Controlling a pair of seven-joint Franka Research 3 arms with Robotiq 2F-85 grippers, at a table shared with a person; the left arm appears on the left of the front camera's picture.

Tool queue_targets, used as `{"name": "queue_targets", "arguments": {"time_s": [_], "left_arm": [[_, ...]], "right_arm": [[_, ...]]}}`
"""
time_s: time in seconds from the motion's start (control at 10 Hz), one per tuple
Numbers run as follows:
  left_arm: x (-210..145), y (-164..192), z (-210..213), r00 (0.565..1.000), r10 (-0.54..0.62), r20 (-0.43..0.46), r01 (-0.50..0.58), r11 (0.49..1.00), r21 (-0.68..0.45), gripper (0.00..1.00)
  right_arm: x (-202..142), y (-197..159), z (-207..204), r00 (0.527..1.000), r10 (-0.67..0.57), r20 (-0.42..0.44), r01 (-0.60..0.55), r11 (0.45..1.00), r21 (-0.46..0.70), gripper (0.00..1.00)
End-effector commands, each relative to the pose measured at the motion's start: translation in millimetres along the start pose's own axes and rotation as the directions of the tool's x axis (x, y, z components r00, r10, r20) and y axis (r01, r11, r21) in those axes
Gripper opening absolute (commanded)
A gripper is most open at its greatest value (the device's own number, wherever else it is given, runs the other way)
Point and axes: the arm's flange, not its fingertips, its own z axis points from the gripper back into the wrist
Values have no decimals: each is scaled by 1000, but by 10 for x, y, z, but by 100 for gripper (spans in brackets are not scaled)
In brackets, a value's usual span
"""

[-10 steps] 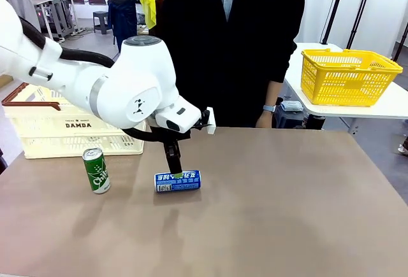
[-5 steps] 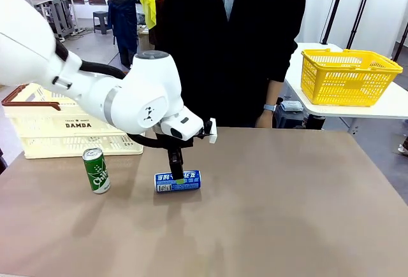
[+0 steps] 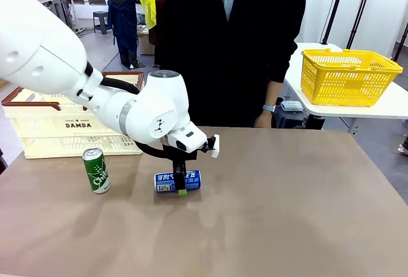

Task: Place the drinks into the Shopping basket.
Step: Pick up one drink and place it into the Shopping basket.

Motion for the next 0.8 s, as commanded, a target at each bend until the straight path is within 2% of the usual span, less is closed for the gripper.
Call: {"name": "queue_targets", "arguments": {"time_s": [0.0, 0.4, 0.5, 0.6, 0.7], "left_arm": [[-13, 114, -49, 1000, -29, 1, 29, 998, -54, 100], [13, 118, -125, 1000, -20, -9, 19, 997, -68, 100], [3, 115, -113, 1000, -18, 5, 19, 996, -85, 62], [-7, 107, -102, 1000, -21, -8, 21, 996, -84, 4], [-8, 97, -100, 1000, -27, -9, 26, 996, -85, 0]], "right_arm": [[-27, -8, 44, 1000, 16, -16, -17, 1000, -6, 100], [-27, -8, 44, 1000, 16, -16, -17, 1000, -6, 100], [-27, -8, 44, 1000, 16, -16, -17, 1000, -6, 100], [-27, -8, 44, 1000, 16, -16, -17, 1000, -6, 100], [-27, -8, 44, 1000, 16, -16, -17, 1000, -6, 100]]}}
